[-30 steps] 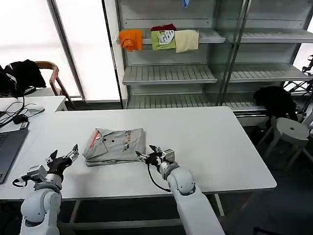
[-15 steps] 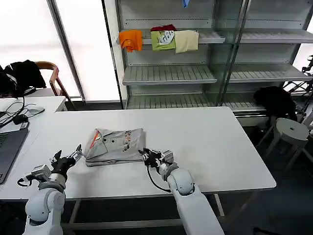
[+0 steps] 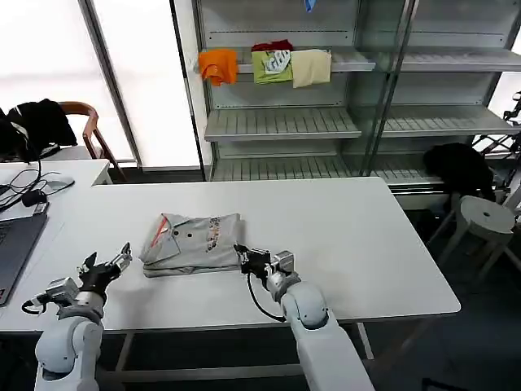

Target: Fold and organize the clothes.

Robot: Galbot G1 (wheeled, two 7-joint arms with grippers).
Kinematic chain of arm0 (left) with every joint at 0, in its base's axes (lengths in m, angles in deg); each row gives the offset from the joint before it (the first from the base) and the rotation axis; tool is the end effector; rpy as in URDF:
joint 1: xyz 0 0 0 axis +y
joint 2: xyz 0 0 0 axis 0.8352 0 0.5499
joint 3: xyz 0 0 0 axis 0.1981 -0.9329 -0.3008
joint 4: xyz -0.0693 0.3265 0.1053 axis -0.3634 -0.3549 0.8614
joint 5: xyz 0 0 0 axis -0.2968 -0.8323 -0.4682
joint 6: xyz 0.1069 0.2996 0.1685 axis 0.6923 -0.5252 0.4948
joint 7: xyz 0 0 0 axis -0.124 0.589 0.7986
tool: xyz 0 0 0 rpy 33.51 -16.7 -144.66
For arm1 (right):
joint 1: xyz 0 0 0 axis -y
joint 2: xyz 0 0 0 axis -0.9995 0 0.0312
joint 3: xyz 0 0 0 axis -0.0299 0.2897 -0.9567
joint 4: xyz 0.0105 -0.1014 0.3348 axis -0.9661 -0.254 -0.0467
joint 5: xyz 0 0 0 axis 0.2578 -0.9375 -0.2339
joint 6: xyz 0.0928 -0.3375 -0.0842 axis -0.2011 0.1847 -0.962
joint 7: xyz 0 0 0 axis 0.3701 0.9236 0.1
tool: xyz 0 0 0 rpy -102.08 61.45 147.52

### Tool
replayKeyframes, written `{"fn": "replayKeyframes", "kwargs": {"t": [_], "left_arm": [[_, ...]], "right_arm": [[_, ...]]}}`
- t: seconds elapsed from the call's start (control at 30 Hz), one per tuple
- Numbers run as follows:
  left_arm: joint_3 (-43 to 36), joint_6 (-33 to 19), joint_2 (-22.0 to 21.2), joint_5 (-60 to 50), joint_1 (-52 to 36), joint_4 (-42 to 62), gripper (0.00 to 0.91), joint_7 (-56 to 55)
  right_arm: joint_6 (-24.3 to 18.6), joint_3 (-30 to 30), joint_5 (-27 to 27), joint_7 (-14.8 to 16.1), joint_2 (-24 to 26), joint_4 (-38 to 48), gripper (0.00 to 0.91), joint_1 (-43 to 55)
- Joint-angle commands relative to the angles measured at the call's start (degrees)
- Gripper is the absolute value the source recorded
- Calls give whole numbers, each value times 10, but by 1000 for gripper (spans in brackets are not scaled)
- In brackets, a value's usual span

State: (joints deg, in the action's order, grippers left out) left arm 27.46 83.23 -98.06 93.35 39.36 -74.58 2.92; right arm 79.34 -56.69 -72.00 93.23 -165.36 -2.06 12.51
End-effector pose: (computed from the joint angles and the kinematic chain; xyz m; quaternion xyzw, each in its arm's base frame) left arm 0.3054 0.1600 -0.2571 0.1133 -0.9825 0.0915 0.1160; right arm 0.4021 0.1244 -0.2826 0.3091 -0.9383 -0.0447 0.1487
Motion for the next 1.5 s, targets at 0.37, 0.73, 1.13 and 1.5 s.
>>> {"fn": "replayKeyframes", "kwargs": {"t": [0.37, 0.73, 1.13, 1.5], "left_arm": [[4, 5, -3, 2, 9, -23, 907, -2], [5, 8, -6, 0, 18, -35, 907, -2], [6, 7, -6, -1, 21, -40, 907, 9], [5, -49, 19, 1, 34, -41, 907, 53]], "right_arm": [[63, -85, 79, -6, 134, -178, 0, -89], [54, -144, 108, 15, 194, -162, 0, -107], [1, -110, -3, -22, 168, -196, 907, -140], [-40, -130, -42, -237, 203, -282, 907, -184]]}}
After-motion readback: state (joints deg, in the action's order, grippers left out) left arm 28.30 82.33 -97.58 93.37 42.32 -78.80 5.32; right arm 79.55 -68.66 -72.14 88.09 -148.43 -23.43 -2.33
